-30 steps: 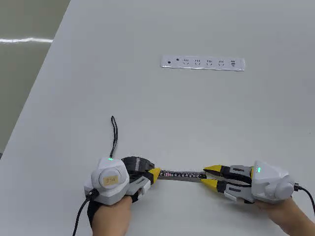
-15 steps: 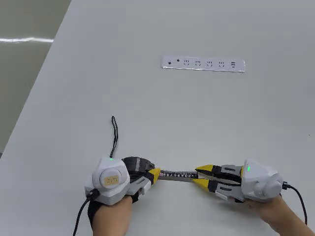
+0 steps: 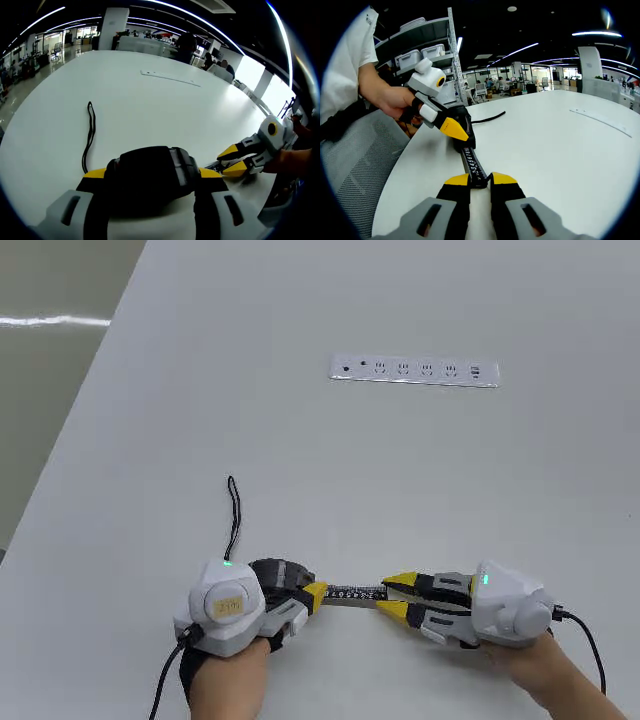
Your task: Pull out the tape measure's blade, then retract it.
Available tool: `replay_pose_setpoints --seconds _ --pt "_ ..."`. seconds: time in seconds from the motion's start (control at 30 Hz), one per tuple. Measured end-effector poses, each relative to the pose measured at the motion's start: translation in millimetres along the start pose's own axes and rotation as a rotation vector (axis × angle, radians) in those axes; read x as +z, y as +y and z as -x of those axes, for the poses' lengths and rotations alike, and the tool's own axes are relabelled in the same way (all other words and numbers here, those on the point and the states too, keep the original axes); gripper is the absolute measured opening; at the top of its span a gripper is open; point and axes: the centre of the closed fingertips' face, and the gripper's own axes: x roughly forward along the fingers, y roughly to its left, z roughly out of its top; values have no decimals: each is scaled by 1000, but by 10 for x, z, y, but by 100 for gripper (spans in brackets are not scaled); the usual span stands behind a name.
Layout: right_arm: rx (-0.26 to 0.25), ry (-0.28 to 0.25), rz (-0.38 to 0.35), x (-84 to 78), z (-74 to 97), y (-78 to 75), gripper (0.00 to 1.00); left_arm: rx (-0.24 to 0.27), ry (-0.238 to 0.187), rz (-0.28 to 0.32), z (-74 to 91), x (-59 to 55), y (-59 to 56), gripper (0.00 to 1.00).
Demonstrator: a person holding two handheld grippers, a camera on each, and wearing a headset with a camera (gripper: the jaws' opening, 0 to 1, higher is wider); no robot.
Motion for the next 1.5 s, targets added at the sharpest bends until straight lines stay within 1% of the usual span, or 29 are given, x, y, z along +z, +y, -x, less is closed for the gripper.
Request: replay_pose_setpoints --seconds 0.2,0.43,0.63,0.97,1.23,1.5 --pt "7 -2 -1 28 -96 20 13 1 0 1 1 -3 -2 66" --pt "10 0 4 43 -132 33 13 1 -1 1 3 -4 1 66" --pt "17 1 14 66 -195 61 13 0 0 2 5 -2 1 66" --pt "26 1 12 94 -270 75 13 0 -6 2 5 6 1 65" --pt "26 2 18 111 -325 89 13 -2 -10 2 7 7 2 65" --pt "25 5 29 134 -421 113 13 0 -10 5 4 10 5 64"
